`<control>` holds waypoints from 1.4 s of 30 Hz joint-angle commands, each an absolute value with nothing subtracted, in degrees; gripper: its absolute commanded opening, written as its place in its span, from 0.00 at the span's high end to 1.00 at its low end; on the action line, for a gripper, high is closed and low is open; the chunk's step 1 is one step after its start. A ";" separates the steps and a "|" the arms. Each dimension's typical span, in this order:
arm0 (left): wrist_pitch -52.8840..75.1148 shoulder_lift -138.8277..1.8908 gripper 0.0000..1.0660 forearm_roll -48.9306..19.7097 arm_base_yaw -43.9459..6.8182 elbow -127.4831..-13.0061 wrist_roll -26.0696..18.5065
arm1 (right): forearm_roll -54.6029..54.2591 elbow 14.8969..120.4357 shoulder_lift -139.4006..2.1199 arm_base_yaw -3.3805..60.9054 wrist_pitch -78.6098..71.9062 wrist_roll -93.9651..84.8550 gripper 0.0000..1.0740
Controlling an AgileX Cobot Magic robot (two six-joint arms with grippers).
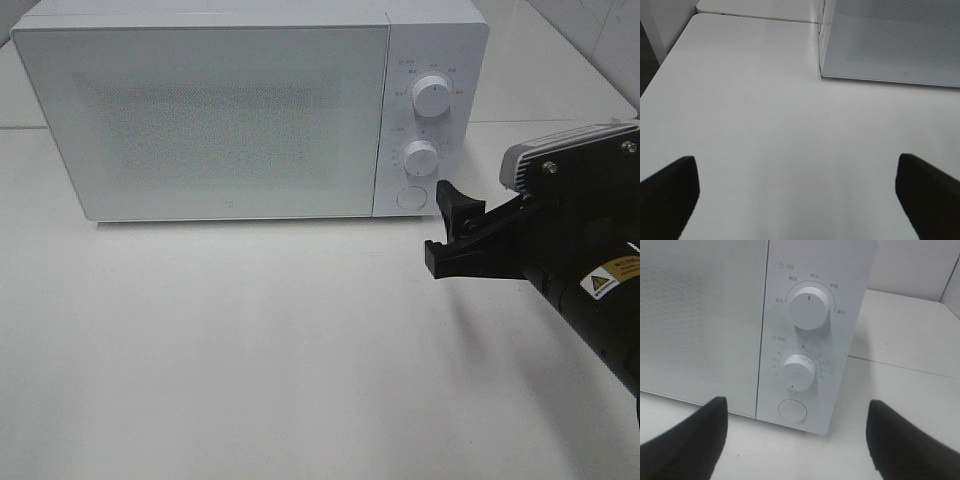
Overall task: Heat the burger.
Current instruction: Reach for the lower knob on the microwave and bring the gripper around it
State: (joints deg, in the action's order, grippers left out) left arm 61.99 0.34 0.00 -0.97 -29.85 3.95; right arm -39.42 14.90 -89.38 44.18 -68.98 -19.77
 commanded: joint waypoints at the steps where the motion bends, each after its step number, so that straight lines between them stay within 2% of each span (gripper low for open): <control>1: 61.31 1.55 0.06 0.00 -0.86 -29.79 4.07 | -41.88 15.24 -89.38 44.40 -73.97 -21.03 0.30; 7: 61.31 1.55 0.06 0.00 -0.86 -29.79 4.07 | -41.88 15.58 -90.53 44.40 -74.26 -20.97 0.30; 15: 61.31 1.55 0.06 0.00 -0.86 -29.79 4.07 | -43.72 20.86 -98.95 44.40 -77.18 -20.97 0.30; 42: 61.31 1.55 0.06 0.00 -0.86 -29.79 4.07 | -44.52 38.79 -114.19 37.41 -73.85 -14.73 0.30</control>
State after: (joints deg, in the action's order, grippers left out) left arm 61.99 0.34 0.00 -0.97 -29.85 3.95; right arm -44.86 38.27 -114.19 37.76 -69.21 -15.13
